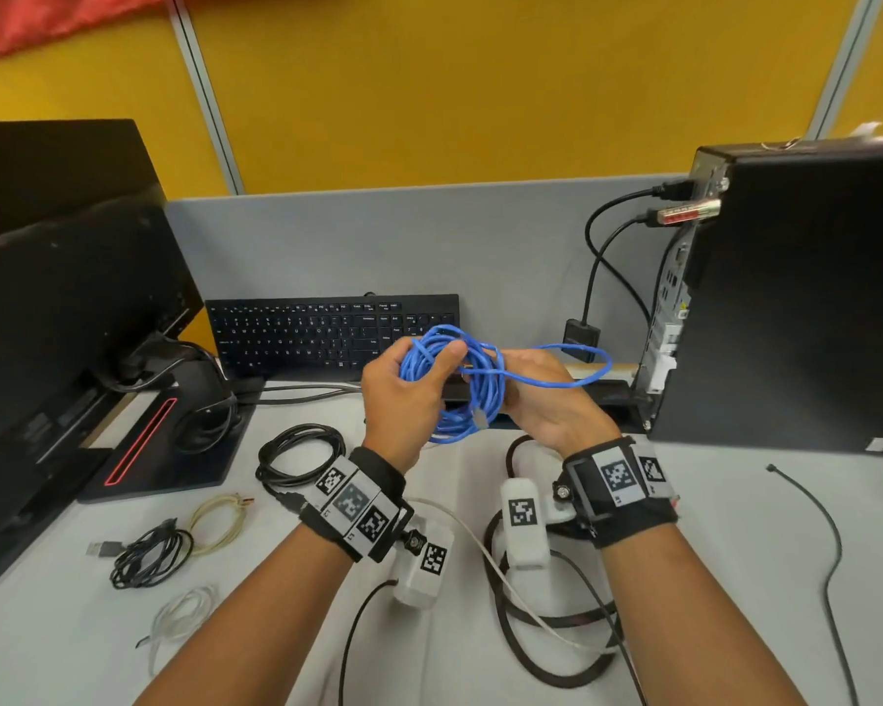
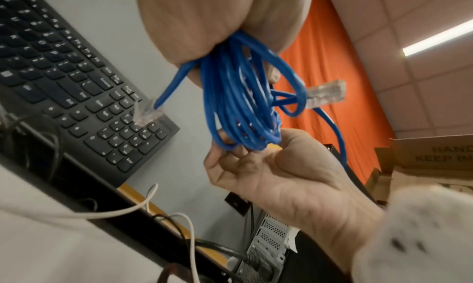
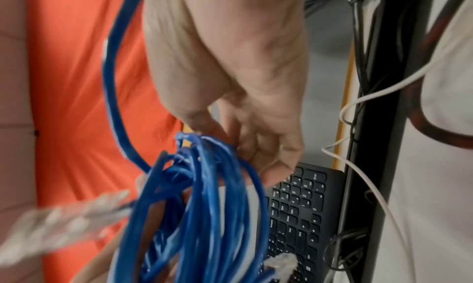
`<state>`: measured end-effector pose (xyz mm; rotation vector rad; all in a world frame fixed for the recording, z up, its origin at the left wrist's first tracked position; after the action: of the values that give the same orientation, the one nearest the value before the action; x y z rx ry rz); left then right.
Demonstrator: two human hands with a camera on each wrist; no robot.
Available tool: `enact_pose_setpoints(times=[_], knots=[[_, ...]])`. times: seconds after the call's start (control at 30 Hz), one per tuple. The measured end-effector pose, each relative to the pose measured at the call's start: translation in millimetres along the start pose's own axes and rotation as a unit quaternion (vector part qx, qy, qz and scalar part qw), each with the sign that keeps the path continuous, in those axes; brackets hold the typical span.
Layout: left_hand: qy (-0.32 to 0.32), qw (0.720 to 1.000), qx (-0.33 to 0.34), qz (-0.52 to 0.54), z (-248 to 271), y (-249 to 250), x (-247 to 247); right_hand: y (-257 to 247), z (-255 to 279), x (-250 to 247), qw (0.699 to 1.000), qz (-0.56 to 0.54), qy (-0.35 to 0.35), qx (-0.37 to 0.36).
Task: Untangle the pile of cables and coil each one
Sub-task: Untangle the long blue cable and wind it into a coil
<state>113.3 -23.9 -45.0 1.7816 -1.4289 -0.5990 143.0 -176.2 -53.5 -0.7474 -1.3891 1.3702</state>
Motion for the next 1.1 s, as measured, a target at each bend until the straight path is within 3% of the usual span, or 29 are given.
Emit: enact_pose_setpoints(times=[0.13,0.33,0.43,0.6,0.67,0.7,0.8,0.83,0.97,1.1], knots=[[0.037,0.999,0.008,-0.012,-13.4,3.1,-3.8,-4.3,9.2,8.5,0.994,-0.051,-0.098,-0.018],[0.059,0.998,-0.008,-0.015,-14.7,0.8,-5.9,-3.0,8.7,30.7,0.994,0.091,-0.021,-0.061],[0.091,0.995,-0.027,-0.028,-14.4,-6.4,-12.6,-1.7,10.9,33.4,0.987,0.145,-0.042,-0.046],[0.204,0.973,-0.110,0.008,-23.6,-25.4,-35.7,-1.1,15.3,34.4,0.965,0.255,-0.052,-0.024],[0.247,0.957,-0.145,0.046,-32.0,-32.2,-51.2,-11.8,16.3,23.0,0.956,0.287,0.000,-0.052],[0.273,0.946,-0.160,0.066,-35.2,-34.0,-60.3,-19.1,16.9,12.6,0.938,0.334,0.052,-0.077],[0.314,0.922,-0.200,0.107,-44.5,-36.0,-84.7,-38.3,19.4,-22.0,0.818,0.505,0.236,-0.140],[0.313,0.920,-0.206,0.113,-47.9,-35.4,-90.6,-40.6,20.5,-29.4,0.803,0.506,0.277,-0.145],[0.316,0.916,-0.219,0.115,-53.7,-35.6,-103.7,-47.2,30.6,-50.6,0.788,0.405,0.414,-0.207],[0.331,0.914,-0.198,0.124,-45.8,-37.2,-105.9,-56.3,41.0,-58.1,0.780,0.296,0.473,-0.284]])
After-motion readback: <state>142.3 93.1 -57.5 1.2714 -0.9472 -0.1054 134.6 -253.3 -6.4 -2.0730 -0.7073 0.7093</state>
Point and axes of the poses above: each hand's wrist, its own z-axis away from the middle knuckle, its own x-axis out of the palm, y = z × x, the point moved 4 cm from there along -z, towards the middle knuckle, and after that the axes turned 10 degrees about x, right-handed, at the moved point
